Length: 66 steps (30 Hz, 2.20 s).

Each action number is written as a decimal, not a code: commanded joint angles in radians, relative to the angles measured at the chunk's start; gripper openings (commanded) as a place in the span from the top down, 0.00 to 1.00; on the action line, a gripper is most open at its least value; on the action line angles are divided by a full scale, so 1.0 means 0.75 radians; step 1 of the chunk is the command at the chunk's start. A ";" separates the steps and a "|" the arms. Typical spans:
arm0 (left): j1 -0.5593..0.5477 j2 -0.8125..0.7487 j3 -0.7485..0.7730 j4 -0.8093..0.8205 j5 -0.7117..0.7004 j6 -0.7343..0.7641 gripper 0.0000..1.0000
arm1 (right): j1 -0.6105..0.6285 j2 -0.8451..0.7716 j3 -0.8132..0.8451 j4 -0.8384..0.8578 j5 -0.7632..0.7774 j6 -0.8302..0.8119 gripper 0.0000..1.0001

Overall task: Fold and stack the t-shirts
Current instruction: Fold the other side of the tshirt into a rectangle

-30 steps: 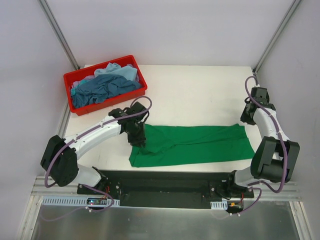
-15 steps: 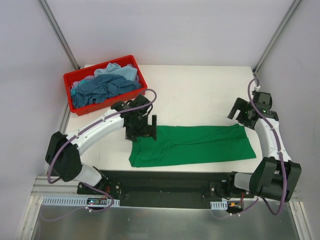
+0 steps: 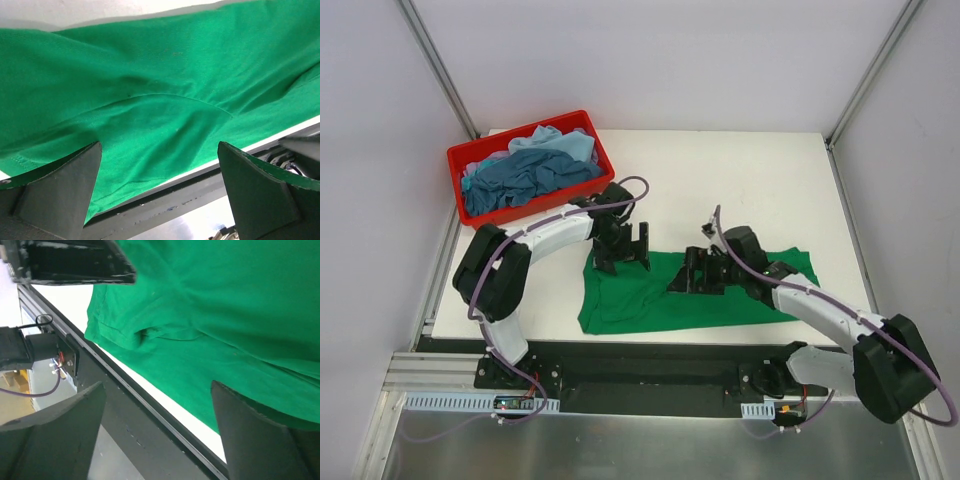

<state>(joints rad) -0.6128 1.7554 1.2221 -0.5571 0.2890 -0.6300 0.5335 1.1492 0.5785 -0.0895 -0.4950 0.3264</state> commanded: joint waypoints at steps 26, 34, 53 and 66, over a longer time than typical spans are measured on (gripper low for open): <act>0.120 0.089 -0.194 0.164 0.245 0.091 0.01 | 0.547 0.593 0.437 -0.071 0.409 -0.241 0.62; 0.122 0.100 -0.194 0.162 0.239 0.091 0.01 | 0.549 0.795 0.664 -0.010 0.549 -0.110 0.66; 0.226 0.036 -0.286 0.330 0.478 0.030 0.01 | 0.542 0.599 0.345 0.622 0.349 -0.239 0.58; 0.263 0.003 -0.310 0.328 0.449 0.026 0.01 | 0.542 0.483 0.278 0.310 0.404 -0.367 0.48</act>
<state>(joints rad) -0.4301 1.7798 1.0142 -0.3027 0.6540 -0.6327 0.9421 1.6012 0.8154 0.2142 -0.1894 0.1314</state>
